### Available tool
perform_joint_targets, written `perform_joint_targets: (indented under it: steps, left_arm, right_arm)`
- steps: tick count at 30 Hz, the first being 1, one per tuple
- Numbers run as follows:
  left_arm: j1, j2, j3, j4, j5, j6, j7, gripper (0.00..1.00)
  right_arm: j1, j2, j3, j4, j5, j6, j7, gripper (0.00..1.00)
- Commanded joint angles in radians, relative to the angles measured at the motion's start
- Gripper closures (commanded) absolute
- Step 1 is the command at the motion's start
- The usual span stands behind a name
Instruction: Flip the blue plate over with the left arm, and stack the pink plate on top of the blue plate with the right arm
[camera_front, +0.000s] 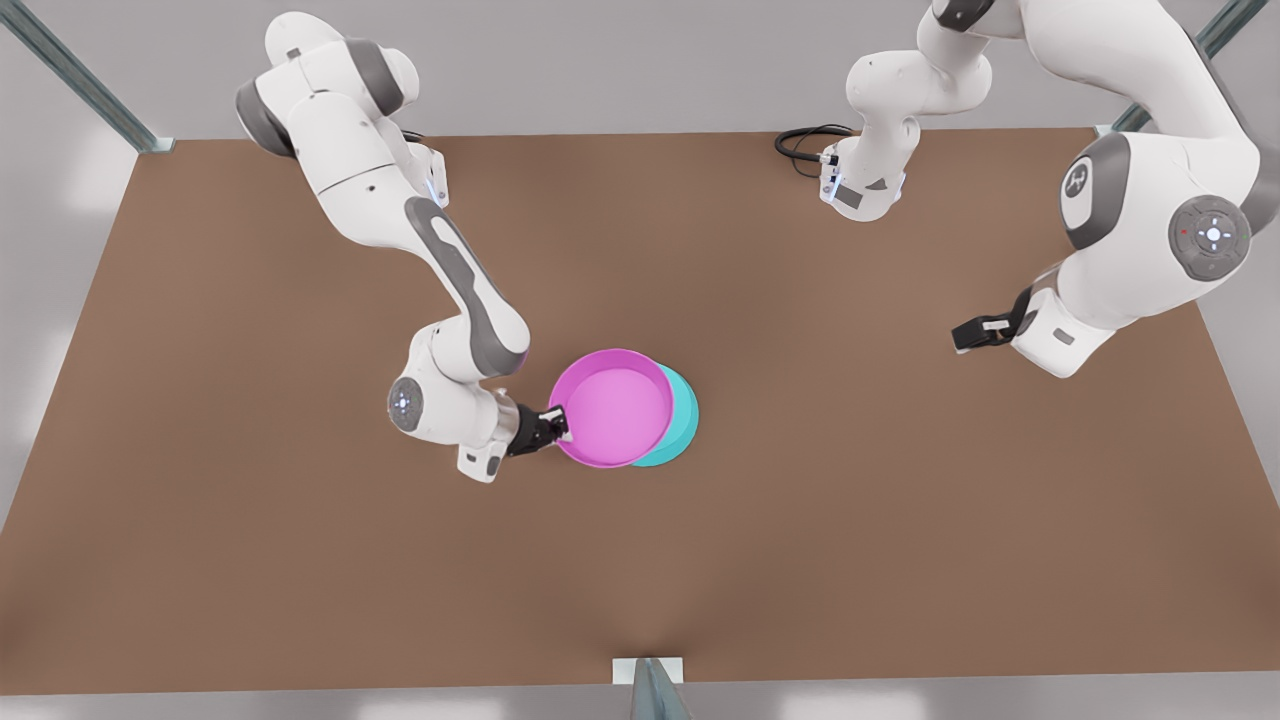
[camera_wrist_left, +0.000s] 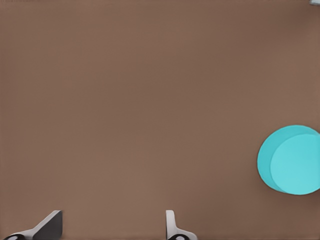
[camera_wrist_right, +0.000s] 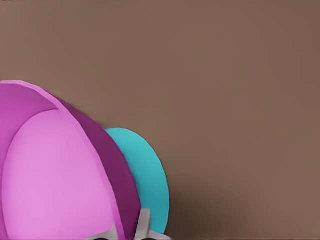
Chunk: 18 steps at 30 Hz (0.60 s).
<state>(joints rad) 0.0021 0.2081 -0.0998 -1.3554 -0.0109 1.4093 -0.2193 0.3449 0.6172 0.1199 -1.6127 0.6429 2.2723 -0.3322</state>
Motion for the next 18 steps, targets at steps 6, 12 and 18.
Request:
perform_joint_targets:
  steps: [6, 12, 18]
  left_arm:
    - [0.001, -0.001, 0.0, 0.012, -0.003, -0.021, 0.095, 0.0]
    - [0.001, 0.0, 0.0, 0.012, -0.009, -0.039, 0.093, 0.0]
    - [0.001, 0.007, -0.001, 0.013, -0.011, -0.036, 0.093, 0.0]
  right_arm:
    - [0.029, 0.036, 0.011, 0.01, 0.003, 0.041, 0.315, 0.79]
    - [0.031, 0.058, 0.026, 0.01, 0.001, 0.065, 0.314, 0.79]
    - [0.045, 0.069, 0.029, 0.013, 0.001, 0.075, 0.315, 0.0]
